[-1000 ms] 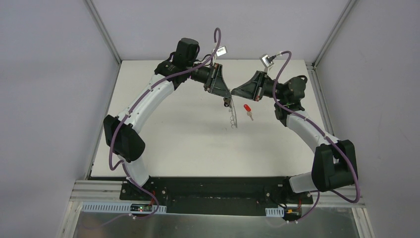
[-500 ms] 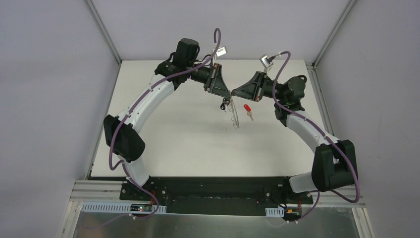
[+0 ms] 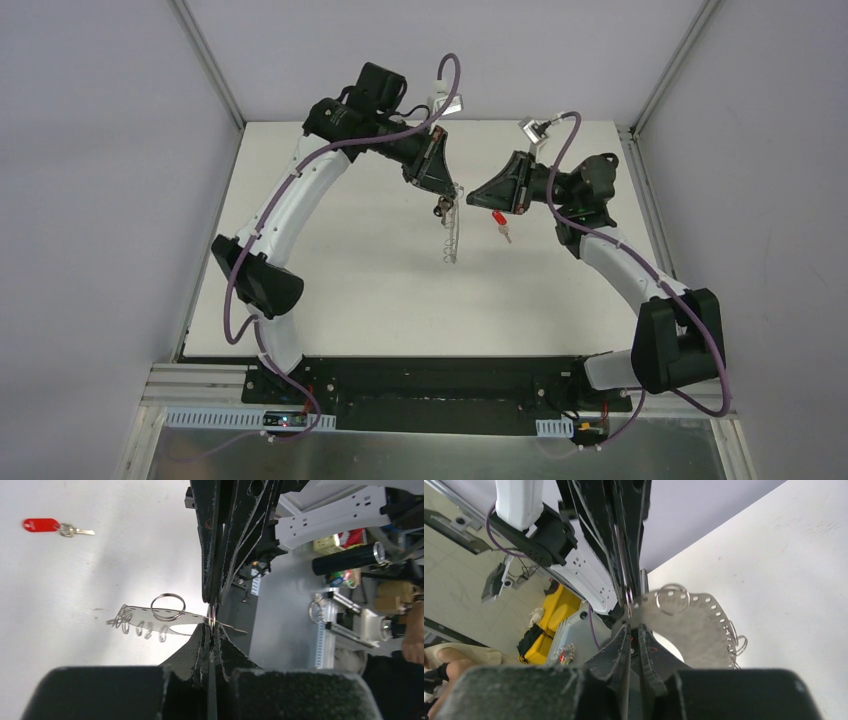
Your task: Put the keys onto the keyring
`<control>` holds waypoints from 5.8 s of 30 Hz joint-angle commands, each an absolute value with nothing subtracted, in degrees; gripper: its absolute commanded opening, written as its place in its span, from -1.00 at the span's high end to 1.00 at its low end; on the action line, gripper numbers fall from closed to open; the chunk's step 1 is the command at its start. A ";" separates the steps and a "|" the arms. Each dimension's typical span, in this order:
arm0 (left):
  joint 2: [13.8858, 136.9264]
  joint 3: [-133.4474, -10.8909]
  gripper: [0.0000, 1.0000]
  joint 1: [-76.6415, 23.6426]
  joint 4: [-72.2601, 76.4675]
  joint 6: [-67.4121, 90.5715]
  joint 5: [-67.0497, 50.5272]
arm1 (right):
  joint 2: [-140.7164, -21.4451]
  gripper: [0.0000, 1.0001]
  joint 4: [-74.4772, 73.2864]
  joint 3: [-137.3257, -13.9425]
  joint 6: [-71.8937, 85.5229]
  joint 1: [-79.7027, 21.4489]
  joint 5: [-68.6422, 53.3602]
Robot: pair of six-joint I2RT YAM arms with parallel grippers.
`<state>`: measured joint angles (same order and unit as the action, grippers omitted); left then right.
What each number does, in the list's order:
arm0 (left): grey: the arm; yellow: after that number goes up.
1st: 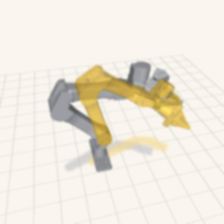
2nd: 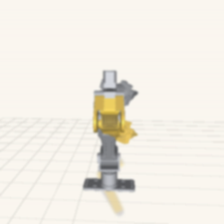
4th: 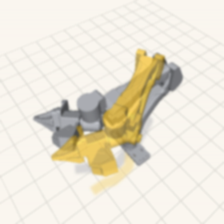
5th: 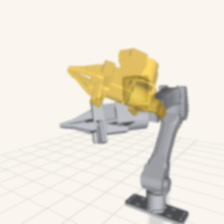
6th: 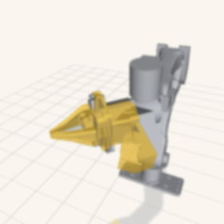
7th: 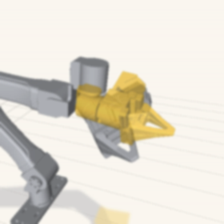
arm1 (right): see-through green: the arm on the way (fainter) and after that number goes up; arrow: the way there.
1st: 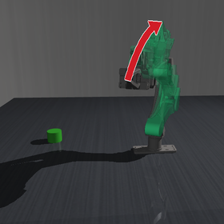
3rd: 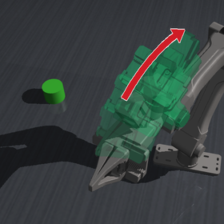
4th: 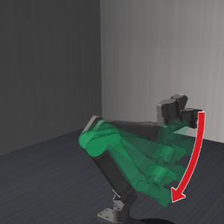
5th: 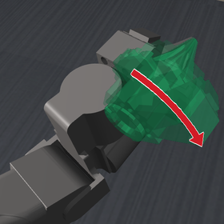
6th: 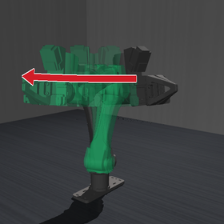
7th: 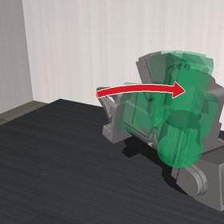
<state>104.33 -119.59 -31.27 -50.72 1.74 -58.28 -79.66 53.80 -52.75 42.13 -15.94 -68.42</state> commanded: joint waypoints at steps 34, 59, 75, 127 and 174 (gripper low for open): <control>109.39 -131.73 1.00 -37.71 -74.34 -16.41 -51.77 | -77.52 0.47 43.98 -53.87 30.43 -21.10 -74.97; 109.08 -129.68 1.00 -37.71 -73.96 -16.69 -52.22 | -78.57 0.66 37.53 -56.59 26.88 -22.05 -73.92; 107.94 -128.62 1.00 -36.51 -71.12 -14.77 -54.64 | -78.15 1.00 37.69 -57.37 27.69 -20.61 -73.40; 101.82 -119.31 0.80 -34.72 -59.61 -16.91 -51.86 | -79.03 1.00 51.55 -55.99 44.73 -16.05 -66.71; 100.22 -114.99 0.57 -35.11 -47.94 -11.10 -56.43 | -78.38 1.00 51.58 -54.25 43.19 -16.12 -68.82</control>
